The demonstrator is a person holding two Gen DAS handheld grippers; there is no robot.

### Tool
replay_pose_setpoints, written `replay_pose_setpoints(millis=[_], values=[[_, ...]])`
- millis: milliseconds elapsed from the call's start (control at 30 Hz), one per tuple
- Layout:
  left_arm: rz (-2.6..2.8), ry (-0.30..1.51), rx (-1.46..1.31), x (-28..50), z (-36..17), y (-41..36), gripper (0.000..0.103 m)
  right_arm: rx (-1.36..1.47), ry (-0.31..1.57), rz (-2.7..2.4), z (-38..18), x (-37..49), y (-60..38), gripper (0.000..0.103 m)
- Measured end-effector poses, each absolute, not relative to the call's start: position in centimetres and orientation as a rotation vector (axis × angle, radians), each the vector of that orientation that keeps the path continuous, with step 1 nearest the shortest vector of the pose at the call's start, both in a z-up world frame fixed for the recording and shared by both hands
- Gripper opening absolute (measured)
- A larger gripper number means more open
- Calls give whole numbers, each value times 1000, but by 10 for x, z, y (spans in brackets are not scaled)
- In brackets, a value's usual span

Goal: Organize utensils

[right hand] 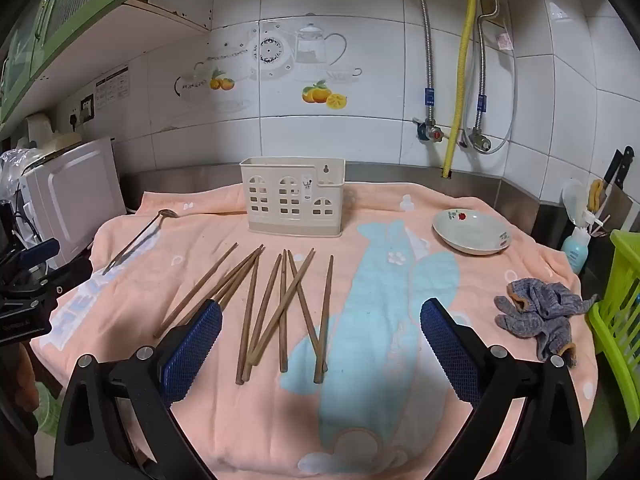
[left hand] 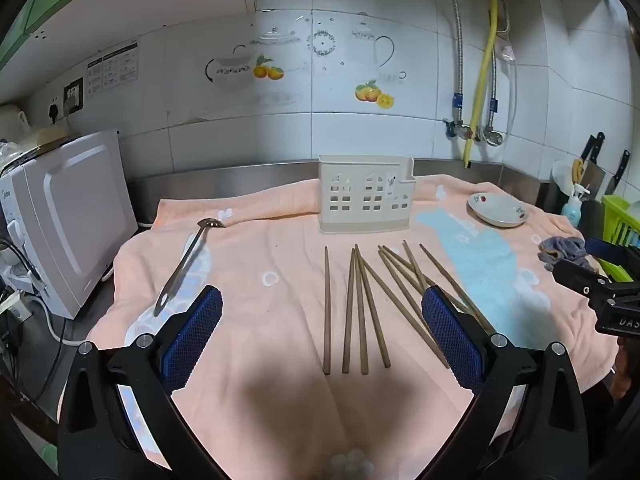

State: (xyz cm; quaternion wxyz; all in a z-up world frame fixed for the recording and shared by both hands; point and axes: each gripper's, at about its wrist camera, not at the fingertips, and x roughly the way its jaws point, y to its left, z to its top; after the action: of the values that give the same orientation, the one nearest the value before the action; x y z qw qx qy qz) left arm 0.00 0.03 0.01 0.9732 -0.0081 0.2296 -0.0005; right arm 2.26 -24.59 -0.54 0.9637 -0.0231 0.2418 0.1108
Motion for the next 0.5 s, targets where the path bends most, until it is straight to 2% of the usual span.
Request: replay_pose_setpoints(millis=[500], values=[[17, 455, -10, -1, -2, 0, 98, -49, 487, 223, -4, 22, -246, 96]])
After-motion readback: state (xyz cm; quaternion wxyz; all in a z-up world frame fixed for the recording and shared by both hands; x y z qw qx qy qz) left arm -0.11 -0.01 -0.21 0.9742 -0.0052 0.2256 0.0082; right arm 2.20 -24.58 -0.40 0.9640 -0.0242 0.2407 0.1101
